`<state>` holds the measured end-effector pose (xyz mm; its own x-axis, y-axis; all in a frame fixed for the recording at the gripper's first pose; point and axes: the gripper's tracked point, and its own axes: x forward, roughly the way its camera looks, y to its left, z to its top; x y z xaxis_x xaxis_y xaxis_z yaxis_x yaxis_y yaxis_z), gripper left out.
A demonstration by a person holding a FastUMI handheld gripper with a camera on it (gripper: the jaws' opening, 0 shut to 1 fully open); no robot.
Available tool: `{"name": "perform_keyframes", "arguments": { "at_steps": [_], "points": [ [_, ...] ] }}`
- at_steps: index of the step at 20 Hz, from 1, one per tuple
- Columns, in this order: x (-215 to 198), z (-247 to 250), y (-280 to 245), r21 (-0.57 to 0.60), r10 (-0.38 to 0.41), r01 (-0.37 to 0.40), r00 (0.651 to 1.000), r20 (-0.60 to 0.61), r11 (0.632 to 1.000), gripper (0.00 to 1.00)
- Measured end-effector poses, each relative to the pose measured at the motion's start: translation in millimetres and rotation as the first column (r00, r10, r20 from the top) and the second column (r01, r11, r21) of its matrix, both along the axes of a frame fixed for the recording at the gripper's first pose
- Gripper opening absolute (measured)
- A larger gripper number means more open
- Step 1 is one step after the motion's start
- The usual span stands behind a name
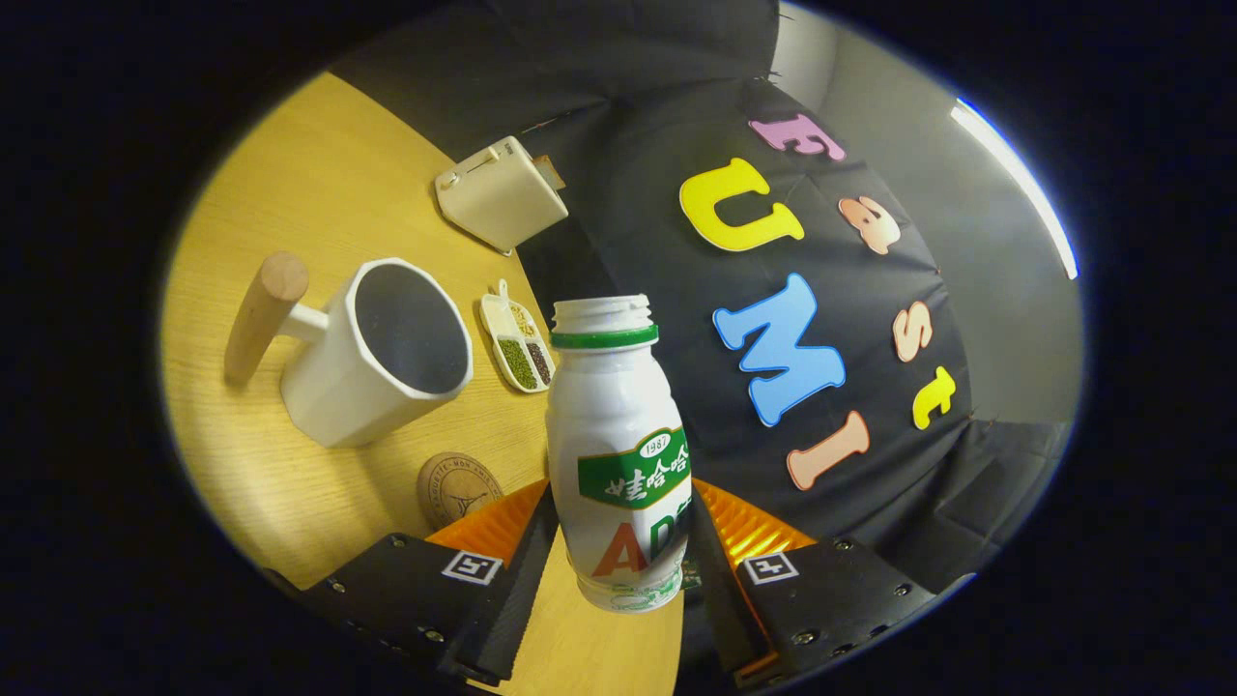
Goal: Take the bottle from table, then pour the juice into the cup, finally place the bottle on the coaster
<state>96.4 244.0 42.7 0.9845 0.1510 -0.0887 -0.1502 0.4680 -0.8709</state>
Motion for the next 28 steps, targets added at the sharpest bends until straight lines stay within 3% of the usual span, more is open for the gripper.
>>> {"name": "perform_keyframes", "arguments": {
  "at_steps": [4, 8, 13, 17, 23, 28],
  "points": [
    [3.1, -14.1, 9.4, 0.200, 0.029, -0.015, 0.997, -0.067, 0.980, 0.75],
    [7.6, -15.8, 14.9, 0.382, 0.064, -0.017, 0.992, -0.110, 0.924, 0.76],
    [7.3, -12.1, 19.4, 0.583, 0.113, -0.021, 0.986, -0.122, 0.812, 0.76],
    [18.7, -14.6, 25.1, 0.718, 0.165, 0.010, 0.971, -0.173, 0.696, 0.76],
    [35.4, -25.7, 32.0, 0.840, 0.216, 0.070, 0.952, -0.218, 0.538, 0.76],
    [36.3, -29.2, 27.8, 0.874, 0.229, 0.085, 0.949, -0.217, 0.478, 0.75]
  ]
}}
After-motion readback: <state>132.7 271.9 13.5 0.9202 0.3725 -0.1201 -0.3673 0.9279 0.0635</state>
